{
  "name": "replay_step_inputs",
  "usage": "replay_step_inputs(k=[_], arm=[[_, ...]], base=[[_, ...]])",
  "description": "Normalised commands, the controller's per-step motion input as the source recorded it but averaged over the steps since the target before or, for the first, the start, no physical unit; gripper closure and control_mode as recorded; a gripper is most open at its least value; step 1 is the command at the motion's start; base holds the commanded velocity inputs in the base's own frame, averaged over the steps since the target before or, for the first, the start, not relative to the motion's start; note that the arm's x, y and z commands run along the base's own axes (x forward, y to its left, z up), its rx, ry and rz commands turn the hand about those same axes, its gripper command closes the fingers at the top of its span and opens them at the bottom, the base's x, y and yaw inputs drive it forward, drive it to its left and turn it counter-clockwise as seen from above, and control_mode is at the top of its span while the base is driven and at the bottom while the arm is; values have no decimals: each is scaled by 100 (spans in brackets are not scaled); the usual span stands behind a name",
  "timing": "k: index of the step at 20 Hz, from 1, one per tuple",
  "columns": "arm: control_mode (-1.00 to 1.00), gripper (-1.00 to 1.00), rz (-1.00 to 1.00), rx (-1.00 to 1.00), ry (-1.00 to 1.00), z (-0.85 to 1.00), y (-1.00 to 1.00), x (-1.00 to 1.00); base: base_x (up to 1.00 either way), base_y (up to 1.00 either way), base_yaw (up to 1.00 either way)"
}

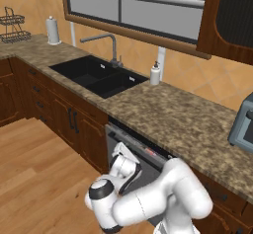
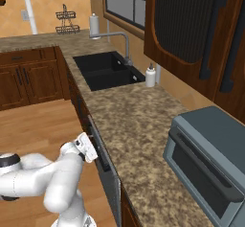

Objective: Pick up the cup and bowl from the counter, place them in the dishwasher, and close the dishwasher door.

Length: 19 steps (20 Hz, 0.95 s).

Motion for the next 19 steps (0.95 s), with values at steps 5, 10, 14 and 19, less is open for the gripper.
replay_step_inputs(k=[5,10,14,19], arm=[[-100,-100,22,3,-8,-35,-100,100],[-100,-100,19,5,-1,-32,-100,95],[-100,-100,19,4,-7,-45,-100,17],[-100,-100,17,6,-2,-62,-100,0]], base=[[0,0,0],[0,0,0],[0,0,0],[0,0,0]])
